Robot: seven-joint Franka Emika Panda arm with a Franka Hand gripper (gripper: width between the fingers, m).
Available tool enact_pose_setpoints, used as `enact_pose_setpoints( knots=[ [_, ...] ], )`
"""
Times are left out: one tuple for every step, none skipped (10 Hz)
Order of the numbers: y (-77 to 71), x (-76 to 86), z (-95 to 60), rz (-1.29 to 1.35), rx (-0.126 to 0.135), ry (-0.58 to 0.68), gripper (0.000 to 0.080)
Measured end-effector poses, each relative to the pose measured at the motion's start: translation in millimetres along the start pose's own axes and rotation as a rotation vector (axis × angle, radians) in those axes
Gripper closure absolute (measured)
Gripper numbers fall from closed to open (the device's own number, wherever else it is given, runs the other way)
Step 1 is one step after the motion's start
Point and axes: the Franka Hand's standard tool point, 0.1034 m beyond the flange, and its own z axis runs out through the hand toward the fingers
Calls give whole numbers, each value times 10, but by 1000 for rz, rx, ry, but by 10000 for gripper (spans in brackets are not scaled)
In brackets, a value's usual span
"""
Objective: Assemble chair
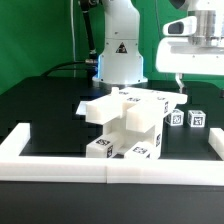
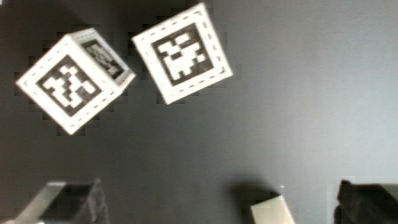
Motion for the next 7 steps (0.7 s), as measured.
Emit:
enact_pose_setpoints(
  knots=[
    [0,-2,3,-1,0,0,151],
    [-3,-11,12,-7,-2,-1,151],
    [-48,-60,56,-111,-12,10,151],
    [-80,-68,86,-212,-7,23,151],
    [-103,-75,107,-296,-4,35,151],
    [-101,-67,115,-350,-1,42,151],
    [-103,-66,112,-337,1,42,151]
  ],
)
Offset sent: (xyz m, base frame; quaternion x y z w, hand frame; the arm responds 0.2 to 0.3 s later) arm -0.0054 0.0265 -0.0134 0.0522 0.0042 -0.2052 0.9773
